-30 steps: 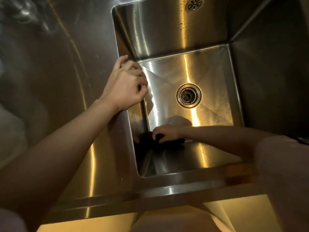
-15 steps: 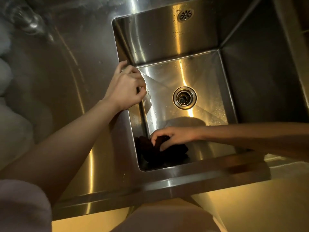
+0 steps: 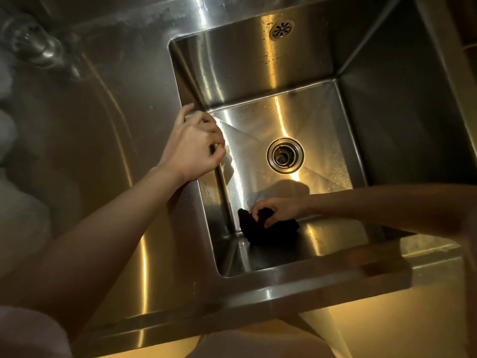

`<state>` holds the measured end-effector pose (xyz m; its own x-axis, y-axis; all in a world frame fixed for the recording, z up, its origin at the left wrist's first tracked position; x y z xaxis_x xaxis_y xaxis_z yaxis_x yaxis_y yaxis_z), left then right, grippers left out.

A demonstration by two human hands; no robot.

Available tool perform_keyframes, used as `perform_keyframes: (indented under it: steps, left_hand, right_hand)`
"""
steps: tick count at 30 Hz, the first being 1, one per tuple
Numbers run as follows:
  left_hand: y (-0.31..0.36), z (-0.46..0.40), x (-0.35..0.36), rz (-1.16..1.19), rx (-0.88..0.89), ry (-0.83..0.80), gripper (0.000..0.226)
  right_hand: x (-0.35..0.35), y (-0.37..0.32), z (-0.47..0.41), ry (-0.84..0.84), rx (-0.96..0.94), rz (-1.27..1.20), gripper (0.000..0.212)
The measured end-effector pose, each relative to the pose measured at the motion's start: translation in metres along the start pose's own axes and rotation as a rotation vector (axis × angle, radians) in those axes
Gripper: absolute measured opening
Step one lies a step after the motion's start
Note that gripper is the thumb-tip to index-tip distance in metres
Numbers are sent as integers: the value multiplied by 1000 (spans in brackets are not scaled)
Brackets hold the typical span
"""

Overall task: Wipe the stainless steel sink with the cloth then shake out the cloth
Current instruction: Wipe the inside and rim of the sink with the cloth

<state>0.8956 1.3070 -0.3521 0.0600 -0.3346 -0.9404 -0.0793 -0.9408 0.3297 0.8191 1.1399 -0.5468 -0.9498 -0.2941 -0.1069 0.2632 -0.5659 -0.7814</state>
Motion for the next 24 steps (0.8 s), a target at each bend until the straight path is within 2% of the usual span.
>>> perform_keyframes:
  steps: [4, 6, 13, 17, 24]
  left_hand:
    - [-1, 0, 1, 8, 6, 8, 24]
    - [-2, 0, 2, 4, 8, 10, 23]
    - [0, 0, 1, -6, 1, -13, 26]
    - [1, -1, 0, -13, -4, -30, 29]
    - [4, -1, 1, -19, 12, -36, 33]
  right_hand:
    - [3, 61, -27, -3, 15, 112, 38]
    - [2, 68, -31, -12, 36, 129, 37]
    - [-16, 24, 23, -9, 106, 2, 29]
    - [-20, -23, 74, -23, 41, -235, 26]
    - [-30, -86, 145, 55, -73, -306, 28]
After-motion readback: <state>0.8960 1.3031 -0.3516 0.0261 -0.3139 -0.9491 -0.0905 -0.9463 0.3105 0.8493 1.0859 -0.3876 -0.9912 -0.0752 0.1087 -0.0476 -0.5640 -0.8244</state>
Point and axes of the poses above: each hand's wrist, its own z-axis away from the middle knuckle, its own x-axis out of the palm, y = z × x, the point moved 10 cm from there along -z, towards the middle knuckle, and after that the axes turned 4 degrees about z, right-handed, at the moved point
